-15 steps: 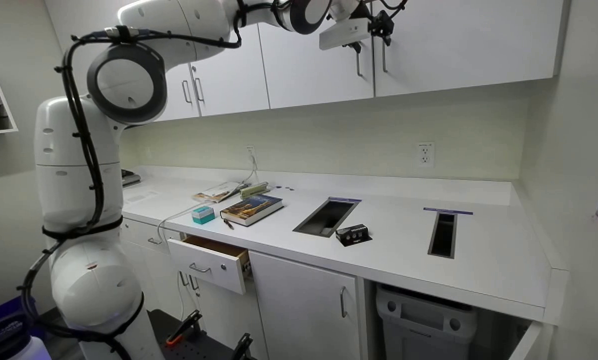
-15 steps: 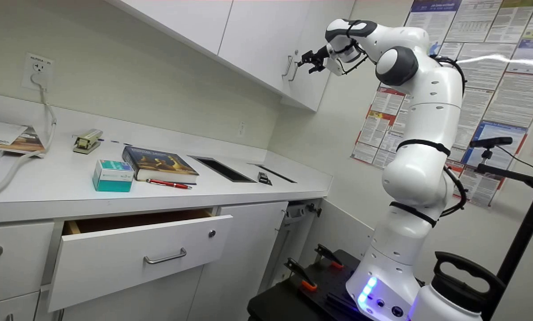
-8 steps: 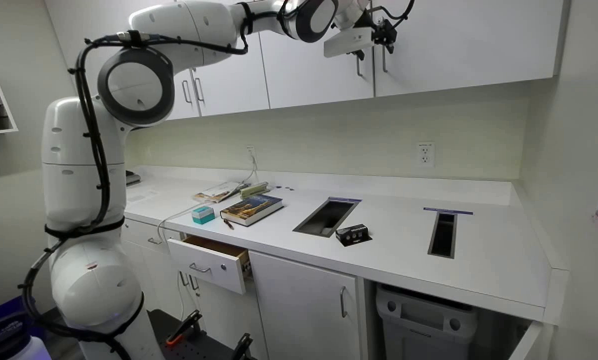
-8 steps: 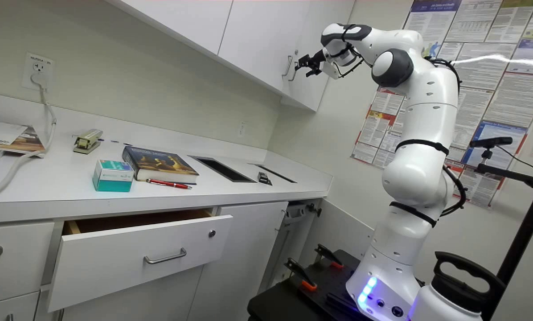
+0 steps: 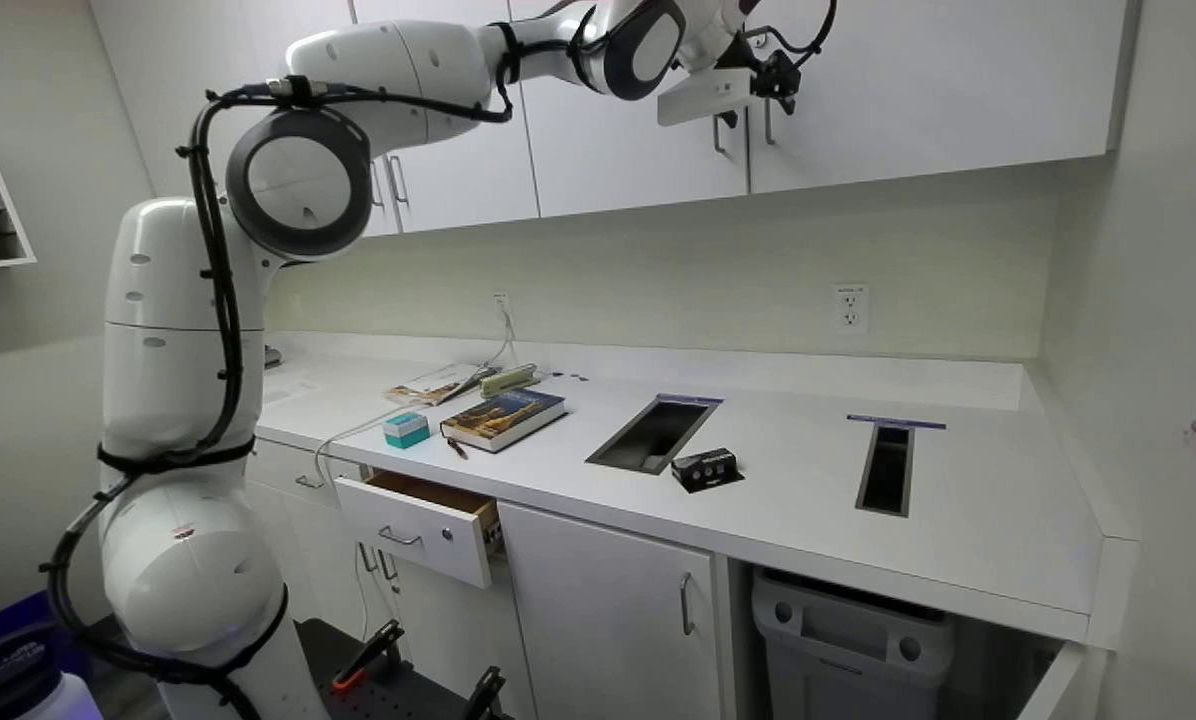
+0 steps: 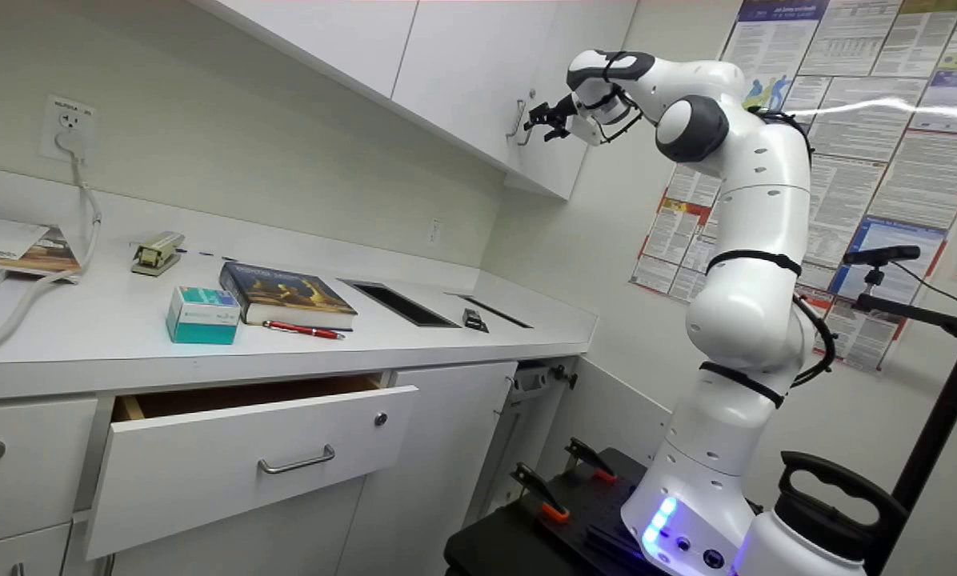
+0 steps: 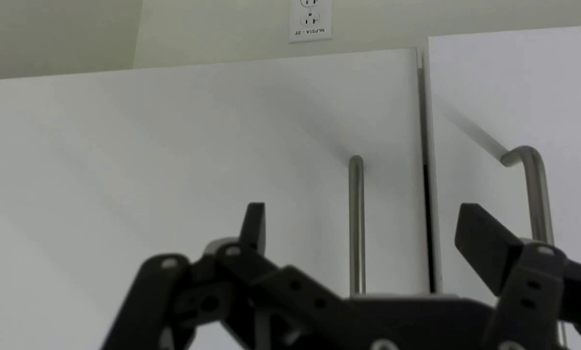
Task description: Open the top right cupboard door
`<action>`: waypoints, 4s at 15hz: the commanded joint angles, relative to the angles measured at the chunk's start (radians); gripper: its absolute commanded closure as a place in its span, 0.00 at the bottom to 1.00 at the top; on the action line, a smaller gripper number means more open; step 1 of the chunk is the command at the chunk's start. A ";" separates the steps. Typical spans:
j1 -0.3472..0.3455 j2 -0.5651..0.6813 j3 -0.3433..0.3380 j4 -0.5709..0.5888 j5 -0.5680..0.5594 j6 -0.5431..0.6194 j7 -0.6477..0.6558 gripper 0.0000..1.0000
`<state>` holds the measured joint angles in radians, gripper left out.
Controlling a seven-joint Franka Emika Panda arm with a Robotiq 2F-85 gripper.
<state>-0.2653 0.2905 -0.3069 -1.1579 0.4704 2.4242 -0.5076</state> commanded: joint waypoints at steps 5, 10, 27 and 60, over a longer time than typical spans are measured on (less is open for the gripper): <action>-0.010 0.092 -0.008 0.111 0.002 0.004 0.060 0.00; -0.016 0.118 -0.008 0.149 0.002 -0.002 0.070 0.51; -0.029 0.047 -0.080 0.120 -0.117 -0.067 0.134 0.98; -0.416 0.087 -0.053 0.290 0.444 -0.788 -0.525 0.98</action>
<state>-0.5657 0.2877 -0.3445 -0.9950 0.8275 1.7642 -0.9874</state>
